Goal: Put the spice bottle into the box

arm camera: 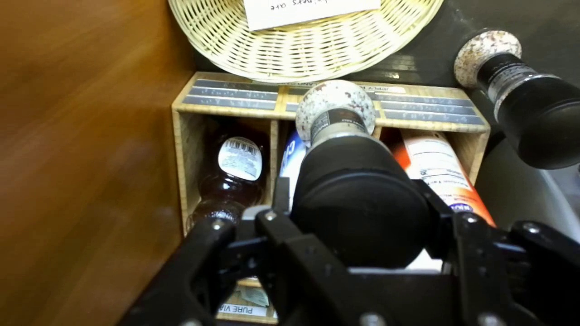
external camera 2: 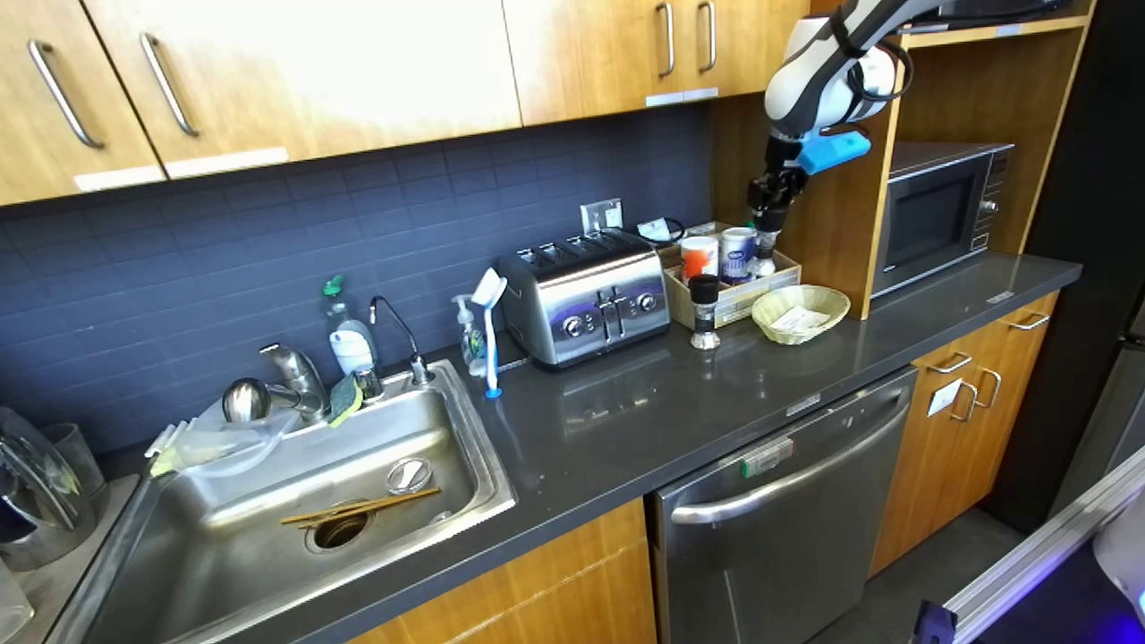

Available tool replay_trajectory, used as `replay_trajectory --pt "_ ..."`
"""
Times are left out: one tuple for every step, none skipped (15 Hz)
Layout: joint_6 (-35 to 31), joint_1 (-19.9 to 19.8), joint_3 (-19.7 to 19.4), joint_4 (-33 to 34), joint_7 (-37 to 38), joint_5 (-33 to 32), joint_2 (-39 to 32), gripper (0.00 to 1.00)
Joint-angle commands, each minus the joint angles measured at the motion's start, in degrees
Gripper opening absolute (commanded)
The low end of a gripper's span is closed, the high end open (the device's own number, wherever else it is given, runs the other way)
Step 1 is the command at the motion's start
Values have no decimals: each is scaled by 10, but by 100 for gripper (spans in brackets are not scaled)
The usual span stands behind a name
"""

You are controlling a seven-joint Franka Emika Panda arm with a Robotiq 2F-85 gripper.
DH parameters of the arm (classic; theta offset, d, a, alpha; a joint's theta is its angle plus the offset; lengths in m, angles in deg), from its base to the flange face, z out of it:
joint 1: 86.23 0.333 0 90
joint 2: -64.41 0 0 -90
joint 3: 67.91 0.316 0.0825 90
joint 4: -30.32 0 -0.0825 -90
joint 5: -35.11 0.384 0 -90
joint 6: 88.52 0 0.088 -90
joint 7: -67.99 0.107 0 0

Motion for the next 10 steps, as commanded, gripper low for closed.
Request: replay_trajectory --pt "-16 15 -17 -17 61 -40 20 40" --pt "-17 16 -19 -17 72 -50 20 40" --pt "-16 18 -20 -18 81 -58 21 40" --pt "-17 20 -21 -19 89 -66 22 40" --pt "-20 22 -23 -19 97 -73 22 40" --pt "-26 24 -23 -21 105 -81 22 40" --pt "-33 26 -25 -23 114 -89 22 40" --pt "-39 28 -26 -24 123 -97 21 40" --pt "-42 30 -27 -24 132 -104 19 40" --pt "-45 32 -29 -25 141 -110 18 40"
